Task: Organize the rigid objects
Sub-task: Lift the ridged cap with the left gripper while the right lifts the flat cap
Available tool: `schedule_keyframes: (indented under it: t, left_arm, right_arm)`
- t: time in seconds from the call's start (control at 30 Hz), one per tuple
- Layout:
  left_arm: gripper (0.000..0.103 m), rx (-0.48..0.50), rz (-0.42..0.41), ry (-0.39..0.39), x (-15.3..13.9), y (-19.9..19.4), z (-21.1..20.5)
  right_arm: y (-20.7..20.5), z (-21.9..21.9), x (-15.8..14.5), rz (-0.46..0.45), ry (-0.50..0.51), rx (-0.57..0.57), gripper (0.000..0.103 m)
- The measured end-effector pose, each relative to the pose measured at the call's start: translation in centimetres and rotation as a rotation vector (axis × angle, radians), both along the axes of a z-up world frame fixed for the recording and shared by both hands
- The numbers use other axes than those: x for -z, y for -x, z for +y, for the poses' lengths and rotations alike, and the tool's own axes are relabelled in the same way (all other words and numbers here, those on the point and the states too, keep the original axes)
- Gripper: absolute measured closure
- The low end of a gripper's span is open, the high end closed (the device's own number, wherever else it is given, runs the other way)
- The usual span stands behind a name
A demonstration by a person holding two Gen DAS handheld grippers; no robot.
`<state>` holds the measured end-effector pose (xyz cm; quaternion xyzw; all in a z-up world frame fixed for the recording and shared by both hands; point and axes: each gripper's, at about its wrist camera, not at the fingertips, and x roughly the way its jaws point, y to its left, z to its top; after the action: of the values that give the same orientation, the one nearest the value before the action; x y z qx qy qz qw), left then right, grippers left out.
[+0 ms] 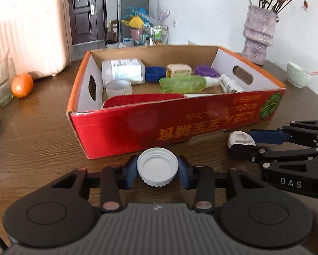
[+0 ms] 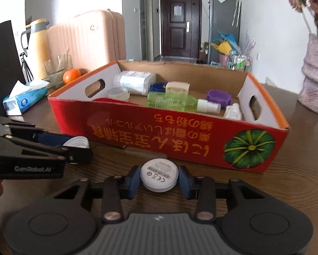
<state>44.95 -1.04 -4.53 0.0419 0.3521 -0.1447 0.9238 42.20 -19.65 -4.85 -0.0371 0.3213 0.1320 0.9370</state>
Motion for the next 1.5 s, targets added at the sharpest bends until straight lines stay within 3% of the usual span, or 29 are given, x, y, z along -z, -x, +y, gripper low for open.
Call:
schedule_keyframes:
  t: [0.5, 0.67, 0.83, 1.17, 1.5]
  left_arm:
    - [0.062, -0.149, -0.272, 0.103, -6.4, 16.6, 1.4]
    - [0.062, -0.173, -0.37, 0.099, -8.1, 22.7, 1.8]
    - [0.062, -0.176, -0.397, 0.106, -8.3, 27.2, 2.4]
    - [0.062, -0.171, -0.447, 0.073, -8.4, 32.2, 2.8]
    - [0.062, -0.165, -0.426, 0.095, -7.8, 30.4, 2.9]
  right_arm:
    - [15.0, -4.5, -7.4, -0.188, -0.105, 0.07, 0.064]
    - [20.8, -4.5, -8.3, -0.259, -0.114, 0.067, 0.064]
    - [24.6, -4.5, -8.4, -0.295, -0.126, 0.066, 0.064]
    - [28.6, -4.4, -8.4, -0.331, -0.149, 0.07, 0.064]
    - [27.1, -4.4, -7.0, -0.321, -0.128, 0.096, 0.064]
